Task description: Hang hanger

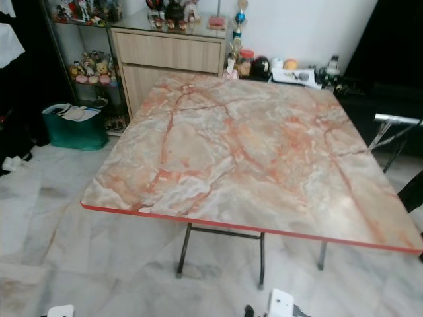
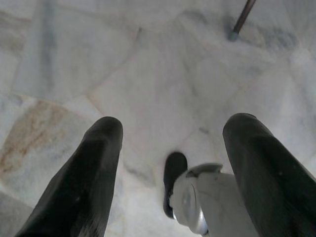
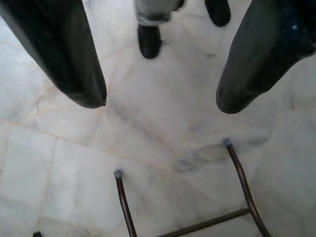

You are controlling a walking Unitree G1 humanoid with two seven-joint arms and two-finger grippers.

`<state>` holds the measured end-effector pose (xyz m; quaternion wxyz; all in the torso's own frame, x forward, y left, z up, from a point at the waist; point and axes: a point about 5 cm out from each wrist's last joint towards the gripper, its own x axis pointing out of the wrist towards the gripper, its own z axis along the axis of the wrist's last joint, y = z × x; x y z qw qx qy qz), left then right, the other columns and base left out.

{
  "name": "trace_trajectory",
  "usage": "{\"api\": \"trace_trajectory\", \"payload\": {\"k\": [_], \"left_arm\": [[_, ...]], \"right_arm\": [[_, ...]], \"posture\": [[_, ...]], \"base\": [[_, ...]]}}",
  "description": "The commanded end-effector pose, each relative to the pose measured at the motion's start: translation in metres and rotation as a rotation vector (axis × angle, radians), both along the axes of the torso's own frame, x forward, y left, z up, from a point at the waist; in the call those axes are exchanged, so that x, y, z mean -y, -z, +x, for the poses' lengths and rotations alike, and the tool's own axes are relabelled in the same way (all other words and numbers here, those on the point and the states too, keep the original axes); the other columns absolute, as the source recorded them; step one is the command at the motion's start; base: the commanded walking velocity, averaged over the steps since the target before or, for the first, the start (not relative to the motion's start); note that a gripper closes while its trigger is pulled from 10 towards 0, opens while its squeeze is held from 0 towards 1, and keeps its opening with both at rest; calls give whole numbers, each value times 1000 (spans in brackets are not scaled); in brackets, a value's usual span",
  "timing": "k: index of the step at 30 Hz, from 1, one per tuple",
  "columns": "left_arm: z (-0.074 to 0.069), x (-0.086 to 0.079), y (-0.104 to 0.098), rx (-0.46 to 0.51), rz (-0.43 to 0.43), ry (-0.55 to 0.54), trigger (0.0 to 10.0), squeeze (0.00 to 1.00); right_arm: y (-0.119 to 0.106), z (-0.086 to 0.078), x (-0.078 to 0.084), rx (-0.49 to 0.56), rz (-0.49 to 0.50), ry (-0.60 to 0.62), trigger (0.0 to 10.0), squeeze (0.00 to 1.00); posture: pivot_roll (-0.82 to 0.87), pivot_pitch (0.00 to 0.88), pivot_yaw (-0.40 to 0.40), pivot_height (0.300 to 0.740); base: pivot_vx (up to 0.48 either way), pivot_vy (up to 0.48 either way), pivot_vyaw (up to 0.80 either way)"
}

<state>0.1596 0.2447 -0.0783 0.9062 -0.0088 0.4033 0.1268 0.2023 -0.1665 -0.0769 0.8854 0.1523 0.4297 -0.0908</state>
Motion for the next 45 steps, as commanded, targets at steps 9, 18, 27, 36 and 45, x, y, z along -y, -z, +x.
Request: {"api": "trace_trajectory", "payload": {"k": [9,18,27,36,45], "left_arm": [[-6,2,3,-19,-15,-9,10000,0],[-10,0,5,-44,-17,-10,10000,0],[-10,2,6,-53,-20,11,10000,0],[-12,6,8,-62,-30,3,10000,0],[-16,17,12,-84,-44,7,10000,0]], "right_arm": [[-2,2,2,11,-3,4,10000,0],[-2,3,0,20,2,0,10000,0],[-3,4,1,26,0,5,10000,0],[-3,4,2,27,-2,2,10000,0],[-3,4,3,29,-11,-8,10000,0]], "posture": [[230,21,-79,740],[227,25,-74,740],[218,29,-76,740],[212,28,-83,740],[208,25,-90,740]], "base": [[0,-430,0],[0,-429,0],[0,-445,0],[0,-449,0],[0,-450,0]]}}
